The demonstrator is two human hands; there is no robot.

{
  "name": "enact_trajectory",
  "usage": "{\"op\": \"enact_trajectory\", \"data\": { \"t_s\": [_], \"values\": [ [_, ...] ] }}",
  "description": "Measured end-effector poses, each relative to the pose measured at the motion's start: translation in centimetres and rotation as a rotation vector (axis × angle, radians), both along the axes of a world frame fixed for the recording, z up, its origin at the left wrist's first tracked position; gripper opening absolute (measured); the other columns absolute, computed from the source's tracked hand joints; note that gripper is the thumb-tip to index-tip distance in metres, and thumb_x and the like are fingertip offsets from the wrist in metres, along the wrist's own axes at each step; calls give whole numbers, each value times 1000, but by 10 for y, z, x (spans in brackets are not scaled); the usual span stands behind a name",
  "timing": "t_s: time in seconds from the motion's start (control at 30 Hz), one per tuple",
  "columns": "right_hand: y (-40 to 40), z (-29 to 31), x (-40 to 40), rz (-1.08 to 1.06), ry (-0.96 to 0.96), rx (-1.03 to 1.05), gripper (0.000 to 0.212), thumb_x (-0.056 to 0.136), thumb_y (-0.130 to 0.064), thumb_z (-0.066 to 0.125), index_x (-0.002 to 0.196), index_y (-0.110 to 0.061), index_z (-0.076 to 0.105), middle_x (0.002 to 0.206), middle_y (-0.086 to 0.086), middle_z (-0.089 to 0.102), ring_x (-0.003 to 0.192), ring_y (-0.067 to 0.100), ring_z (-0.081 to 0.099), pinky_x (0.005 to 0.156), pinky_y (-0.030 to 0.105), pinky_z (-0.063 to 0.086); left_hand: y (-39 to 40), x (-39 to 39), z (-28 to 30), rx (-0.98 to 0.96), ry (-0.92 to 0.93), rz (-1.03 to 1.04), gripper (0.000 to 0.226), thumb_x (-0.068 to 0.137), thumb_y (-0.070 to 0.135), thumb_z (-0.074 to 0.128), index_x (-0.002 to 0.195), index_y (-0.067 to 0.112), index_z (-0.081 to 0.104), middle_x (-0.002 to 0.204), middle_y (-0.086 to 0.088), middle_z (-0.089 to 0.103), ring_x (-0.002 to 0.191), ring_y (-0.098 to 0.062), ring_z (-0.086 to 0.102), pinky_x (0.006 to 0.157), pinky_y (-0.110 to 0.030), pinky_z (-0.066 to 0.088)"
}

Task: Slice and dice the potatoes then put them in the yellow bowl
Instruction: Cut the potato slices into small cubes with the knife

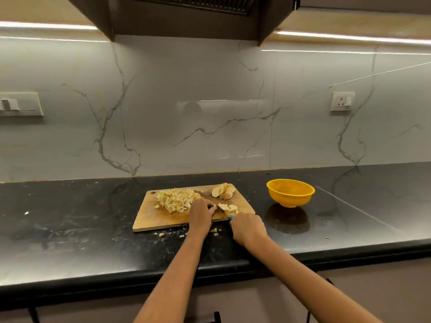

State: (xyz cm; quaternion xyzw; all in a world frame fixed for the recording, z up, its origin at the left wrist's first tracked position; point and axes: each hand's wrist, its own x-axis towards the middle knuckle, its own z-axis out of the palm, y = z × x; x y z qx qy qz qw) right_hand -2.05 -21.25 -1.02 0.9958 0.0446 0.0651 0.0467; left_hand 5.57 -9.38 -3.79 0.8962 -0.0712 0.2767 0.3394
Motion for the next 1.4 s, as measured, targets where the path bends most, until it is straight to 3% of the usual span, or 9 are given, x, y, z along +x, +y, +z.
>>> {"op": "enact_trajectory", "data": {
  "t_s": [0.27, 0.4, 0.63, 0.8, 0.9, 0.97, 1.07, 1.2, 1.4],
  "values": [
    [-3, 9, 5, 38, -35, 177, 41, 104, -29, 28, 122, -5, 57, 121, 12, 60, 110, 26, 59, 85, 33, 47, 9, 5, 2, -101, 15, 74, 30, 92, 4, 52, 121, 6, 60, 122, -10, 62, 116, -20, 56, 99, -25, 39],
    [-1, 4, 3, -5, -32, 195, 42, 103, -34, 31, 119, -5, 57, 119, 12, 61, 107, 26, 60, 83, 33, 46, 12, 5, 2, -125, -6, 122, 31, 92, 1, 51, 122, 6, 60, 123, -10, 62, 116, -20, 56, 99, -26, 40],
    [-19, 10, -2, -280, -30, 349, 32, 99, -21, 43, 121, -4, 58, 117, 10, 62, 105, 24, 62, 77, 29, 48, 12, 2, -2, -72, 29, -31, 41, 79, 18, 72, 117, 6, 63, 113, -9, 66, 107, -20, 59, 96, -27, 44],
    [8, 4, 8, -250, 31, 435, 29, 94, -13, 44, 116, -5, 60, 116, 11, 63, 107, 26, 60, 76, 29, 45, 9, -1, -1, -85, 17, -76, 39, 75, 18, 77, 109, 3, 67, 101, -10, 69, 95, -18, 61, 87, -26, 44],
    [33, 4, 26, -105, 74, 435, 21, 93, -12, 41, 79, -7, 57, 88, 7, 64, 89, 26, 63, 59, 22, 38, 12, -4, 1, -98, -10, -65, 19, 73, 15, 77, 83, 0, 69, 81, -9, 69, 75, -15, 56, 68, -29, 40],
    [43, 2, 36, -54, 89, 426, 31, 93, -11, 39, 63, -12, 45, 65, 1, 51, 64, 19, 56, 46, 20, 27, 17, -4, 2, -122, -21, -43, 17, 73, 11, 77, 82, -1, 69, 80, -10, 68, 73, -13, 53, 64, -27, 38],
    [40, 3, 34, -54, 78, 412, 34, 94, -9, 37, 62, -12, 46, 70, 5, 57, 73, 25, 63, 45, 22, 30, 26, -3, 1, -150, -15, -37, 37, 72, 12, 78, 106, 0, 68, 96, -12, 70, 88, -17, 61, 79, -28, 46],
    [30, 2, 28, -107, 73, 384, 27, 96, -10, 39, 93, -4, 65, 99, 13, 67, 91, 29, 64, 54, 28, 39, 37, -1, 1, -156, 1, -53, 45, 71, 14, 79, 112, 1, 66, 103, -13, 69, 97, -22, 63, 89, -31, 47],
    [44, 10, 43, -8, 129, 460, 33, 97, -16, 37, 67, -13, 48, 63, 0, 50, 57, 14, 50, 46, 20, 32, 35, -6, 5, -106, -21, -103, 34, 68, 16, 81, 97, 1, 71, 90, -13, 71, 81, -22, 65, 79, -37, 52]
  ]
}}
